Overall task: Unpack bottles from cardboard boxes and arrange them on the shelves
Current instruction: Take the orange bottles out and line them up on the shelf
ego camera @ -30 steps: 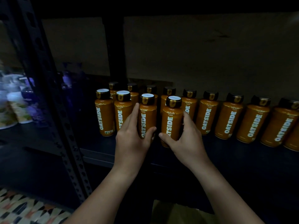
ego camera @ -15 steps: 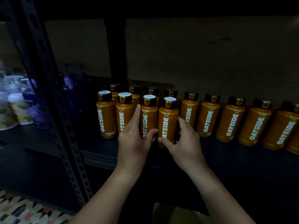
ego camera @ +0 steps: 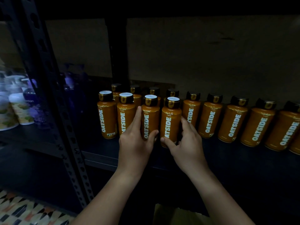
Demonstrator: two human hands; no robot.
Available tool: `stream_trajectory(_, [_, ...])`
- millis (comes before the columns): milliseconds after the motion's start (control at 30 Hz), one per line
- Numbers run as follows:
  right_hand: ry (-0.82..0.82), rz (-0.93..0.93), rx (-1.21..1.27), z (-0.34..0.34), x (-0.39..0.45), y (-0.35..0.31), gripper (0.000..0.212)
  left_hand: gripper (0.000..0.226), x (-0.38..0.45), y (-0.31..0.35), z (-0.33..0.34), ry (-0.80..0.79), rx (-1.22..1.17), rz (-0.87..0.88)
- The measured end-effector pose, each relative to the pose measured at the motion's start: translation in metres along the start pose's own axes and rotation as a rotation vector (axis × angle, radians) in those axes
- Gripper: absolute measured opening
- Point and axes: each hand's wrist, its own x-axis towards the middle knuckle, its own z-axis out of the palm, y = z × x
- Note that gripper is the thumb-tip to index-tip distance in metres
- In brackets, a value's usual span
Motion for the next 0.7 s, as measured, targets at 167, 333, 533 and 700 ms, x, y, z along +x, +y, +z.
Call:
stream_trajectory(167, [0.005, 0.01, -0.008, 0.0002, -0.0001, -0.0005, 0.091, 0.092, 0.0015, -0.0014, -0.0004, -0.006, 0.01, -0.005])
stream_trajectory(333, [-0.005, 0.016, -0.007, -0.0007, 0.0002, -0.0015, 0.091, 0.091, 0.0022, -0.0021, -0.0019, -0.019, 0.013, -0.003])
stream_trajectory(533, [-0.005, 0.016, 0.001, 0.0002, 0.0003, -0.0004, 0.091, 0.093, 0.0039, -0.003, -0.0032, -0.037, 0.033, -0.019])
stream_trajectory(700, [-0.006, 0.017, 0.013, 0.0007, -0.0004, 0.0006, 0.096, 0.095, 0.0051, -0.0024, -0.0062, -0.031, 0.054, 0.024])
